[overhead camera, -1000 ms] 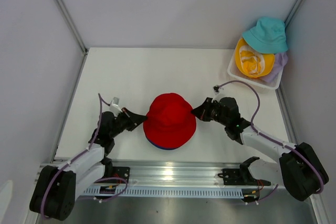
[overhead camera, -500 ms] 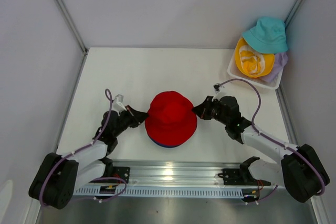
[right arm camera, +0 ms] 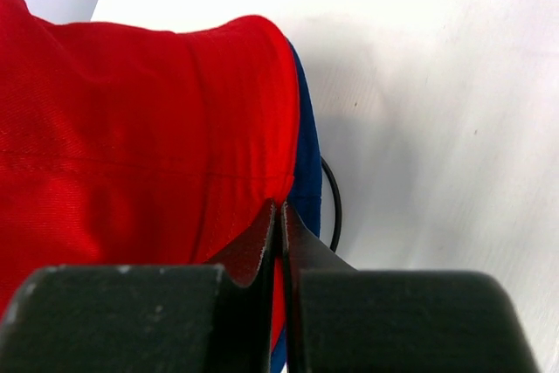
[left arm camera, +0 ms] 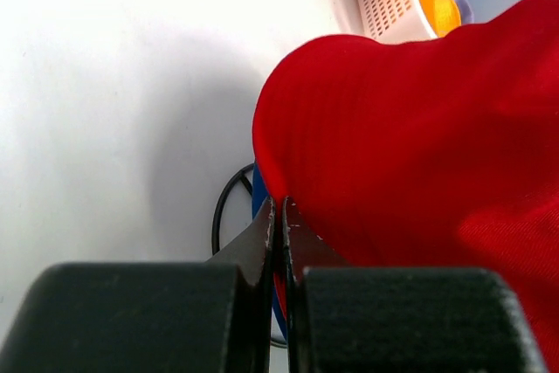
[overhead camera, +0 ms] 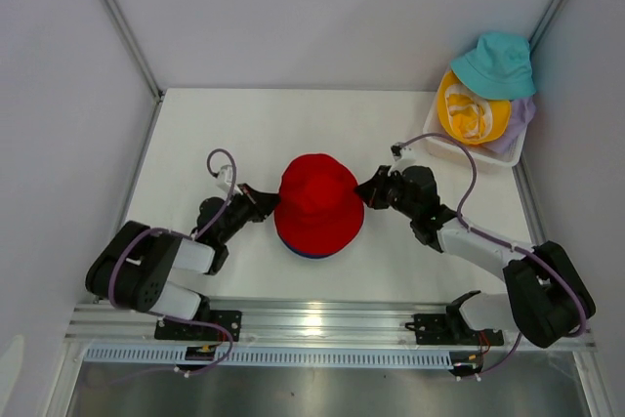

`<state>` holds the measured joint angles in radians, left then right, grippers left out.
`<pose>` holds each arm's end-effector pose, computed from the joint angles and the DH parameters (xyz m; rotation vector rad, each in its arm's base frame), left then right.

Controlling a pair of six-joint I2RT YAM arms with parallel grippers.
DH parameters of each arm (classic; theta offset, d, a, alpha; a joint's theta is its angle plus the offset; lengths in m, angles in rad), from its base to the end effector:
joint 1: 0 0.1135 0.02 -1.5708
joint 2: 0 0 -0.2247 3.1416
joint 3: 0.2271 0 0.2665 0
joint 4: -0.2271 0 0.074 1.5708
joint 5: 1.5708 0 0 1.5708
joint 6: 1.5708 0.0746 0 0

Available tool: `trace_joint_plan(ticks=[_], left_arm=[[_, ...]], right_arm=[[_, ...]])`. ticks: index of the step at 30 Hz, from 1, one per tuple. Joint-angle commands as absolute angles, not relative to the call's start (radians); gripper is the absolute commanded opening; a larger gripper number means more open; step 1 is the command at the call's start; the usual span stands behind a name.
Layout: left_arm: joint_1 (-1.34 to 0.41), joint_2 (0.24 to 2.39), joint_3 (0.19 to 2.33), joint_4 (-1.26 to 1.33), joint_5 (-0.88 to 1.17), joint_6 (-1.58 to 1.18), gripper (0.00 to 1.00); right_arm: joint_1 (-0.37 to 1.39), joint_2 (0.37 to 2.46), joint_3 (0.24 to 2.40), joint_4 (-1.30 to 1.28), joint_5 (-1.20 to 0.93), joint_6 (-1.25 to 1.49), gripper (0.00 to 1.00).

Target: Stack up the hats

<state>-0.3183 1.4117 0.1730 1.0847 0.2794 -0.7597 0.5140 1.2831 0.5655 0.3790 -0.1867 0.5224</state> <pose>0.2498 -0.1040 0.0871 -0.1844 1.8236 -1.0198 0.2808 0.1744 0.1545 -0.1241 1.9988 0.8633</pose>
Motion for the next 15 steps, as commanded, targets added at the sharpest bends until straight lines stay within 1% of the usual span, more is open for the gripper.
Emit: trace_joint_plan(ticks=[1, 4, 8, 11, 15], left_arm=[[-0.313, 1.508, 0.213, 1.321, 0.307, -0.745, 0.01], [-0.310, 1.542, 0.248, 1.330, 0.331, -0.750, 0.01], [-0.304, 1.513, 0.291, 1.237, 0.278, -0.706, 0.01], [-0.298, 1.494, 0.348, 1.129, 0.256, -0.655, 0.01], [-0.298, 1.508, 0.413, 1.088, 0.256, -0.641, 0.01]], right_arm=[[0.497, 1.333, 0.627, 0.457, -0.161, 0.457, 0.02], [0.485, 1.377, 0.661, 0.469, -0.175, 0.448, 0.05], [0.445, 1.419, 0.695, 0.492, -0.184, 0.448, 0.10], [0.416, 1.454, 0.722, 0.526, -0.201, 0.457, 0.10], [0.402, 1.514, 0.765, 0.542, -0.247, 0.459, 0.10]])
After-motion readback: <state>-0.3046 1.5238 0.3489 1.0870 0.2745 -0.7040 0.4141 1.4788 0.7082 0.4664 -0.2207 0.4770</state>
